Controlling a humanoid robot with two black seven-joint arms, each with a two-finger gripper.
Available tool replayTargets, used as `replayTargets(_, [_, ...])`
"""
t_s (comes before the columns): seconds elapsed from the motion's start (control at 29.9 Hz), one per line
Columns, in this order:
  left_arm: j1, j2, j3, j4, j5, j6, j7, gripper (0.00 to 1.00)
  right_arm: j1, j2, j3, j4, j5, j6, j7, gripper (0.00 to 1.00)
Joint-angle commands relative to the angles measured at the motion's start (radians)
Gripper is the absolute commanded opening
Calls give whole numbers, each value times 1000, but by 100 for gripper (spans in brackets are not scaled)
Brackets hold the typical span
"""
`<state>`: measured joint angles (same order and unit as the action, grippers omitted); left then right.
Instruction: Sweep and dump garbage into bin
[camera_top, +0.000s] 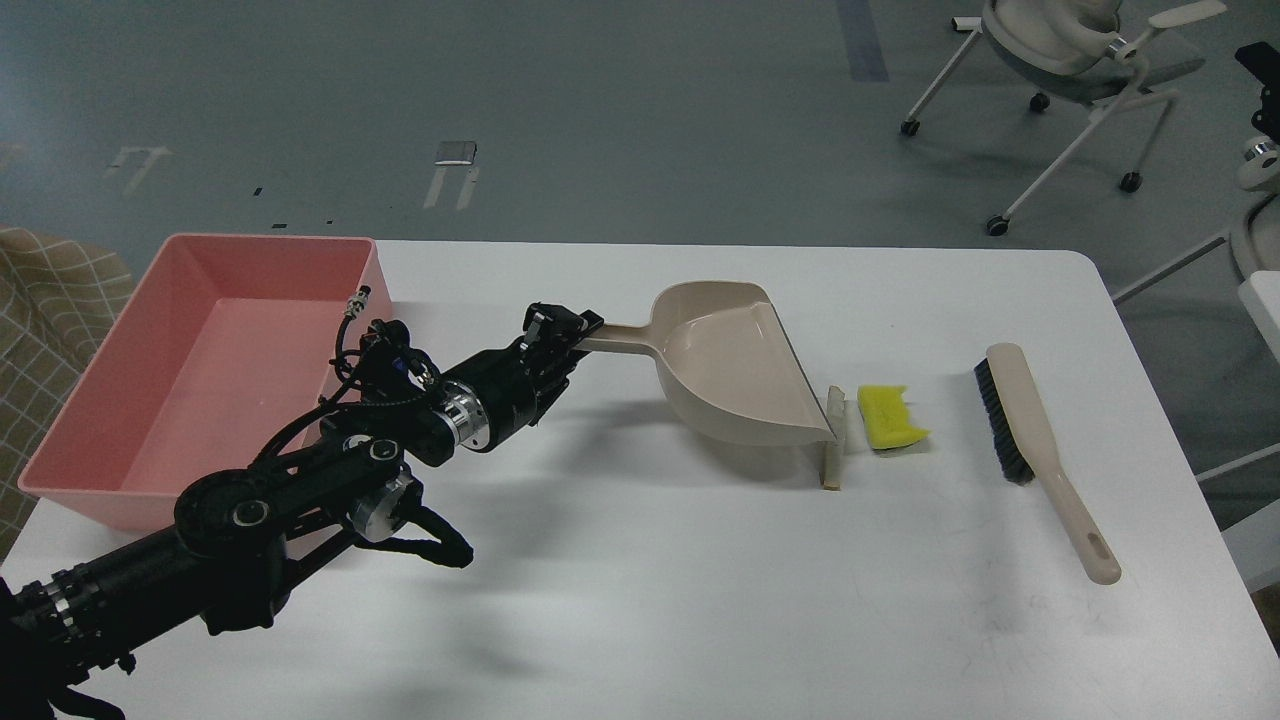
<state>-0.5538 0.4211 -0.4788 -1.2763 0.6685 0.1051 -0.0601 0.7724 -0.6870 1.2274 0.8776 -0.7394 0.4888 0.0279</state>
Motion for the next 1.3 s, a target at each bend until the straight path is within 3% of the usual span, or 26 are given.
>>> replayTargets(0.0, [0, 25, 0, -26, 2, -2, -1, 0, -2, -2, -32, 20, -6, 0, -2, 100])
replayTargets(0.1, [0, 68, 0, -58, 3, -4, -3, 0, -5, -17, -57, 55, -31, 0, -2, 100])
replayTargets(0.23, [3, 113, 0, -78, 22, -22, -4, 0, -47, -137, -69, 132, -74, 0, -2, 100])
replayTargets(0.47, [11, 113, -1, -80, 129, -25, -10, 0, -77, -184, -161, 182, -187, 0, 0, 100])
replayTargets(0.8, [48, 125, 8, -106, 137, -31, -56, 0, -177, -498, -321, 518, -267, 0, 1, 100])
replayTargets(1.14, [78, 116, 9, -106, 187, -31, -58, 0, -179, -519, -376, 514, -281, 0, -17, 100])
replayTargets(1.27, [98, 113, 8, -106, 198, -31, -61, 0, -180, -451, -424, 515, -290, 0, -42, 97])
